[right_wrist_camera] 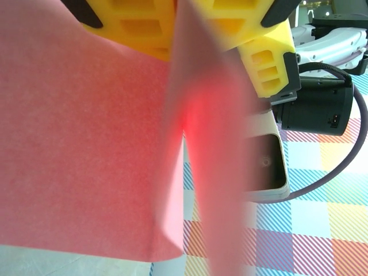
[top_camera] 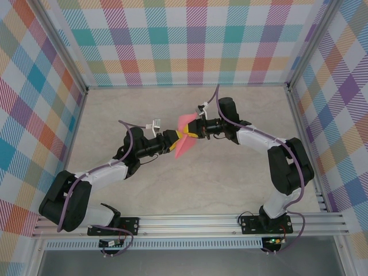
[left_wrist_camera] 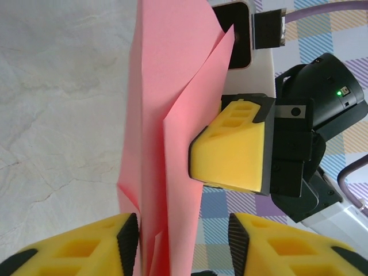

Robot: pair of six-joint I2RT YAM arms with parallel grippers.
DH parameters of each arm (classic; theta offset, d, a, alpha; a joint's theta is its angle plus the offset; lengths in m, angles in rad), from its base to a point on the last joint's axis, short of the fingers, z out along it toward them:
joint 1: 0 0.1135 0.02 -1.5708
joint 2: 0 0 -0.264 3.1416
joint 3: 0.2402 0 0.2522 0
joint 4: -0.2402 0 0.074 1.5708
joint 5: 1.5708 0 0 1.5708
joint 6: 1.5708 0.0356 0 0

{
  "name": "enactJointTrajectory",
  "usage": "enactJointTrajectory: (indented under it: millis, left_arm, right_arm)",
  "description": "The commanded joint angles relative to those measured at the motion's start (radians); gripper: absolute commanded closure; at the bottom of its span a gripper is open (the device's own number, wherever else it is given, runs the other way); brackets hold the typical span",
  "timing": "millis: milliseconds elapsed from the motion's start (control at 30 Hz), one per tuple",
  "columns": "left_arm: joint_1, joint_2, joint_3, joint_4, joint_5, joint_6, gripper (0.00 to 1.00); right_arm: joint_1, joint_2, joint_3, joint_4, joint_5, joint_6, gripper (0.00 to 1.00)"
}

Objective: Fold a paper plane with a square sheet of paper (pick it up from the middle)
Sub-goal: Turn over the paper at the center of the table.

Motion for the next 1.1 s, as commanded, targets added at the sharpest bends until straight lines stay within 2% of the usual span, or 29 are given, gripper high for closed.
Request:
enactJointTrajectory:
  millis: [0, 233, 367, 500, 600, 700, 767, 833, 933, 1067]
  left_arm:
    - [0.012, -0.023, -0.018, 0.067, -0.01, -0.008, 0.59]
    - [0.012, -0.025, -0.014, 0.041, -0.019, 0.007, 0.78]
    - [0.012, -0.02, -0.008, 0.029, -0.02, 0.016, 0.89]
    - [0.014, -0.035, 0.017, -0.092, -0.034, 0.073, 0.93]
    - [0.012, -0.075, 0.094, -0.411, -0.108, 0.233, 0.93]
    - [-0.001, -0.102, 0.221, -0.78, -0.281, 0.422, 0.93]
    - [-0.029, -0.087, 0.331, -1.056, -0.46, 0.535, 0.92]
    - [-0.068, -0.05, 0.42, -1.224, -0.634, 0.598, 0.92]
    - [-0.128, 0.036, 0.533, -1.403, -0.87, 0.639, 0.91]
    - [-0.207, 0.183, 0.668, -1.58, -1.18, 0.631, 0.89]
  right_arm:
    - [-0.005, 0.018, 0.032, -0.002, -0.039, 0.0, 0.89]
    - [-0.007, 0.018, 0.034, -0.021, -0.037, -0.011, 0.87]
    - [-0.014, 0.007, 0.034, -0.06, -0.023, -0.032, 0.8]
    - [-0.039, -0.041, 0.038, -0.18, 0.047, -0.092, 0.57]
    - [-0.054, -0.109, 0.043, -0.348, 0.189, -0.199, 0.41]
    - [-0.056, -0.179, 0.032, -0.5, 0.392, -0.298, 0.29]
    - [-0.056, -0.224, -0.003, -0.53, 0.509, -0.323, 0.23]
    - [-0.056, -0.26, -0.045, -0.528, 0.587, -0.324, 0.18]
    - [-0.056, -0.293, -0.092, -0.525, 0.668, -0.316, 0.13]
    - [-0.056, -0.319, -0.136, -0.53, 0.731, -0.3, 0.11]
